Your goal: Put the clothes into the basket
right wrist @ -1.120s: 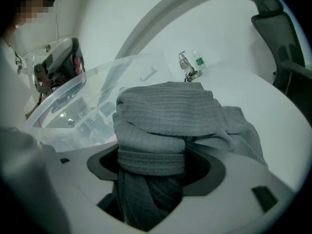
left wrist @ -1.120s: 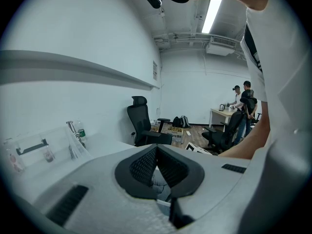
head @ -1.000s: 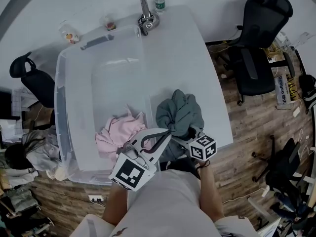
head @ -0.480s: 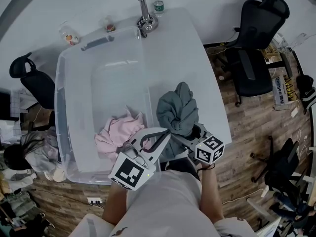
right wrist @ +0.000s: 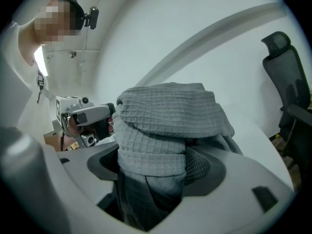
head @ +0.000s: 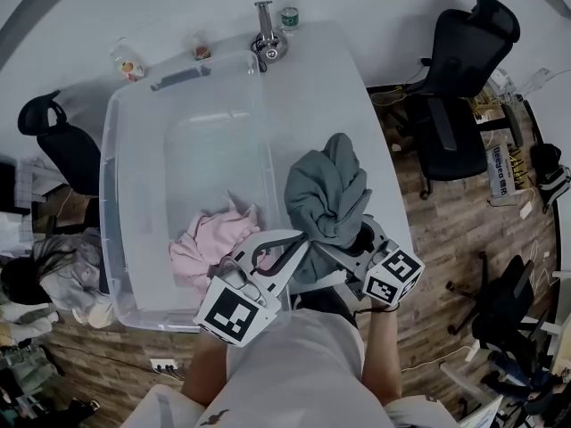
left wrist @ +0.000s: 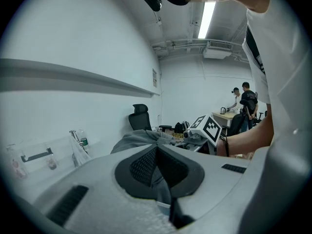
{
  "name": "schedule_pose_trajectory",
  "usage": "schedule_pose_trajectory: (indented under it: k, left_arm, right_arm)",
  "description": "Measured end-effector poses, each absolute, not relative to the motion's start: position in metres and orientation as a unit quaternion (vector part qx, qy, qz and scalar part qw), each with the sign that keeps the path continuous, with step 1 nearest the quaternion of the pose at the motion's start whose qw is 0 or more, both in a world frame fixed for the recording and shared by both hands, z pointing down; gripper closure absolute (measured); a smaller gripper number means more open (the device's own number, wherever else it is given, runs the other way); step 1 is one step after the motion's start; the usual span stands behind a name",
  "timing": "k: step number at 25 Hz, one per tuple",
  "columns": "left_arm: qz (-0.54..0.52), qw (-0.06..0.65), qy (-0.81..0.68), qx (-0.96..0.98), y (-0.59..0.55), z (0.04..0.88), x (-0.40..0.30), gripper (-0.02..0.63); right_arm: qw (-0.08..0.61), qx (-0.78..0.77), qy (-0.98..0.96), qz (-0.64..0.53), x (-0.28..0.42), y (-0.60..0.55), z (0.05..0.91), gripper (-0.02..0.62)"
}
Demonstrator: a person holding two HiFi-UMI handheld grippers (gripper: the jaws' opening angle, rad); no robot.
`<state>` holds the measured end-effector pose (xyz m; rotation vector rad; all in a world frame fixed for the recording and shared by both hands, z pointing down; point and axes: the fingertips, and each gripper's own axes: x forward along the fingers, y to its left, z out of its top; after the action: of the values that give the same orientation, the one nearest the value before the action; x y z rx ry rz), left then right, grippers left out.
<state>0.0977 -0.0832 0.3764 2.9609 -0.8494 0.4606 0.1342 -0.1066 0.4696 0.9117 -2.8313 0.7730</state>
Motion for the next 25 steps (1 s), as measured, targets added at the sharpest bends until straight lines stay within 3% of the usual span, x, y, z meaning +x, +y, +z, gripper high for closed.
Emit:
schedule_pose_trajectory:
  k: [10,25]
  left_arm:
    - [0.123,-0.019,-0.295,0.947,-0.079,0.343,0.083,0.600]
    - [0.092,-0.055,-0.379,0.919,-0.069,0.297,0.027,0.600]
  right_arm:
    - [-0.020,0.277,-0.942,0.191,0.132,-0.107,0.389,0.255]
    - [-0.027,0.176,-0.975,0.132,0.071,-0.100,0.319,0.255]
